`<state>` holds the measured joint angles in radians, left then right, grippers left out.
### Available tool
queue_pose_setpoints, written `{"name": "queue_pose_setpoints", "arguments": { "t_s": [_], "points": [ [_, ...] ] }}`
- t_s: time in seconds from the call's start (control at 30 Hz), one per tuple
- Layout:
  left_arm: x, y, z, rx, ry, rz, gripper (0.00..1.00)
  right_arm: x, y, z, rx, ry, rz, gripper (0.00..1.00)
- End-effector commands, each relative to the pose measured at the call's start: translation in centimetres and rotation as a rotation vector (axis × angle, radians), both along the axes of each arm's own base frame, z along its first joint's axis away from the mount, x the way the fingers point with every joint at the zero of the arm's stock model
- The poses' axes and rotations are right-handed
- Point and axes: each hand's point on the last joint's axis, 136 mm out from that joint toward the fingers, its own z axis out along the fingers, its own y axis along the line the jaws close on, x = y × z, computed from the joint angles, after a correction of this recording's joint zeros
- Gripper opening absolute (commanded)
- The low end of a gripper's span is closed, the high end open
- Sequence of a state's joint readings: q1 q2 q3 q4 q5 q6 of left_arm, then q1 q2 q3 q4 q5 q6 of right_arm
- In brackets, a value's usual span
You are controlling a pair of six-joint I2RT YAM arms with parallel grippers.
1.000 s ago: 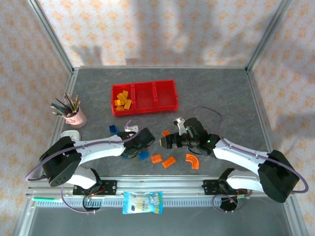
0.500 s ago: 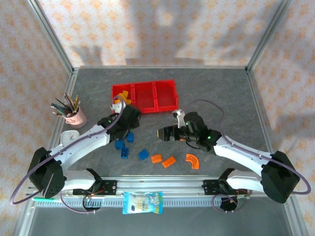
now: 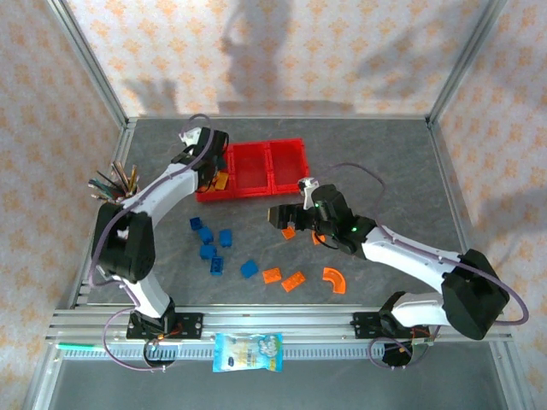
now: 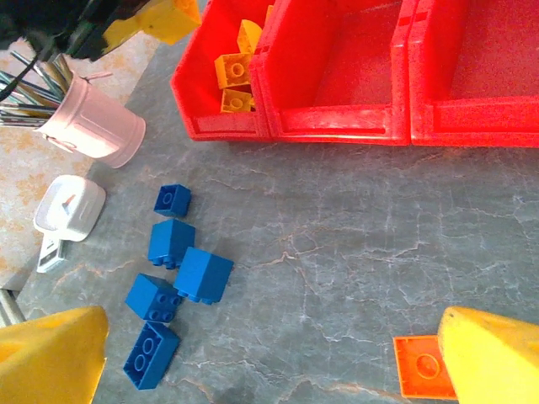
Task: Sort the legos into containers by color
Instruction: Place the lego in the container, then pick up the lego from the middle-left of the table.
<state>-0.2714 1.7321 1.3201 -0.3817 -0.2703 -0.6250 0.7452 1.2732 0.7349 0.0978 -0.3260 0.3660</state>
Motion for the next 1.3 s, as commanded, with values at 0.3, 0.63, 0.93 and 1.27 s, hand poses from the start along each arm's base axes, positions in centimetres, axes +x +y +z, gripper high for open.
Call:
{"name": "queue_pose_setpoints", "arguments": {
  "t_s": [0.3,0.63,0.93,1.27],
  "points": [
    [2.8,-0.3,0.5,-0.01,-0.021,-0.081,0.63,1.1,-0.7,0.9,-0.043,-0.047,-0.04,1.0],
    [-2.1,-3.5,2.0,-0.118,-0.035,-0.226,0.64,1.4,-0.6,0.6,-0.064,-0.034,-0.039,1.0],
    [-9.5,-9.5,1.5,-0.113,0.008,-0.435,0.66,-0.2,-1.4,-1.2,-0.077,0.043,-0.012,1.0],
    [-16.8,-14.3,-1.3,-0.179,0.074,-0.62,0.66,-4.1,-3.7,-3.6,-0.051,0.112,0.019,1.0]
  ]
}}
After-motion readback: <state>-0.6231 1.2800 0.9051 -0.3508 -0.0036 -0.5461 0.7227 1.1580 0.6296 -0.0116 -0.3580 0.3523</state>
